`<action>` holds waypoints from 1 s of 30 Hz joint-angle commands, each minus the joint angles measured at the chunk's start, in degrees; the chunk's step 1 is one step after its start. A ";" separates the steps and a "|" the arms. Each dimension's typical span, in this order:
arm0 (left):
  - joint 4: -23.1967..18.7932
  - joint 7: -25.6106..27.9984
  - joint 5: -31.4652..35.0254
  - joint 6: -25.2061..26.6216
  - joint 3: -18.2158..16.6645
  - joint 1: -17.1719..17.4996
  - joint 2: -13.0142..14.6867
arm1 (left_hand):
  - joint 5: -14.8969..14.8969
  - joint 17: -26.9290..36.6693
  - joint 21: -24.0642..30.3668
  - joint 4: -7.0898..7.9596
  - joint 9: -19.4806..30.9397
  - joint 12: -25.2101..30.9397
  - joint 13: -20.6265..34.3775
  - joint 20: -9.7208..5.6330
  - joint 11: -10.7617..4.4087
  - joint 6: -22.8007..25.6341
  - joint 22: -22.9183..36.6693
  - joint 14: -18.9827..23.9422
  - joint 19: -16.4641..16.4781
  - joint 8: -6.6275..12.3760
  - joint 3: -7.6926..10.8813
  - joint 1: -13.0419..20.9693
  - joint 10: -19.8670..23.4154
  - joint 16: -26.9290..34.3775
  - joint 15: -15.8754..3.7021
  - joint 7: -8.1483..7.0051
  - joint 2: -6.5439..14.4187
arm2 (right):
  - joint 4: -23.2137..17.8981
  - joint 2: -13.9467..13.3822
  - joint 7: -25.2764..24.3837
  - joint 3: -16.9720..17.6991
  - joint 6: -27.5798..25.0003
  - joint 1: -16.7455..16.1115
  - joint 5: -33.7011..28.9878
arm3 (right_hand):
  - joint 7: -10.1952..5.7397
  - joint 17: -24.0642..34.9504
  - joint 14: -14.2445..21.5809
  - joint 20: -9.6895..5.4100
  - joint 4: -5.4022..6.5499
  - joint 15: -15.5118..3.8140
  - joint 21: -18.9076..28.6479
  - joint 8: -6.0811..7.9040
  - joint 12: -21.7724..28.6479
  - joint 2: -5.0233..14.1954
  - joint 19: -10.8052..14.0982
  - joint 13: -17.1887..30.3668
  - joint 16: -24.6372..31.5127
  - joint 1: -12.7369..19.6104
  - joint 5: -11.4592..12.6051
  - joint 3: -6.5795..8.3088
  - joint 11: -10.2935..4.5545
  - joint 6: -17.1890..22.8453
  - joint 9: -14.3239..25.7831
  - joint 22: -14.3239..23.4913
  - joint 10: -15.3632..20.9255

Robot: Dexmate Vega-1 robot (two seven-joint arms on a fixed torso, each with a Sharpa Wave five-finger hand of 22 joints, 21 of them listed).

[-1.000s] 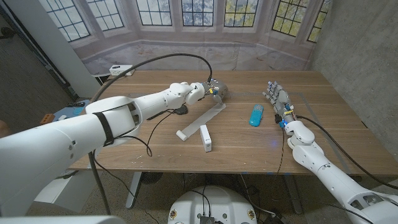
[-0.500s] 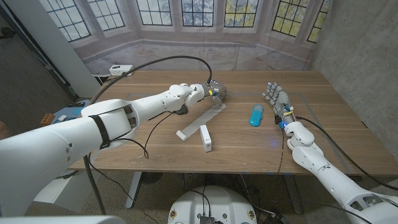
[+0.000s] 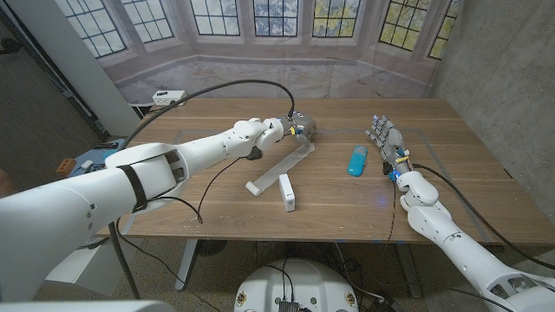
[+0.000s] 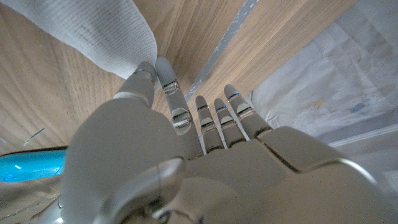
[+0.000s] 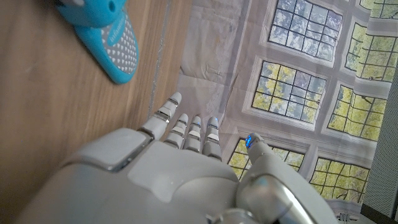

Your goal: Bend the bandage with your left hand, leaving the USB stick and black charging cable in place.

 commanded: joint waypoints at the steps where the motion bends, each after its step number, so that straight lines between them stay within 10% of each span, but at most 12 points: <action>1: -3.41 0.80 0.75 -0.52 -1.82 1.43 2.42 | 0.08 0.18 0.24 -0.10 0.47 0.37 0.23 -0.02 -0.10 0.49 0.20 0.73 0.62 0.41 -0.26 0.69 0.79 0.47 -0.11 -0.09 -0.10 | -1.61 -0.34 -1.17 -0.12 -0.33 -0.73 -0.69 | -0.03 0.29 0.50 -2.52 -0.05 -0.07 0.22 -0.06 0.20 0.78 0.27 0.17 0.07 0.16 -0.06 0.05 0.03 0.33 0.08 0.12 -0.10; 30: -8.51 4.34 0.13 -6.43 -7.84 5.87 8.00 | -0.15 0.21 0.34 -0.14 0.89 -0.02 0.28 -0.41 -0.33 0.78 0.25 1.49 0.91 0.96 -0.93 1.30 1.52 0.36 -0.70 0.03 -0.05 | -5.63 -1.48 -4.16 -0.57 -2.59 -1.98 -2.20 | -0.12 0.29 0.43 -2.63 0.25 -0.21 0.21 -0.10 0.11 0.66 0.30 0.16 -0.06 -0.26 0.00 0.13 -0.08 0.22 0.05 0.11 -0.36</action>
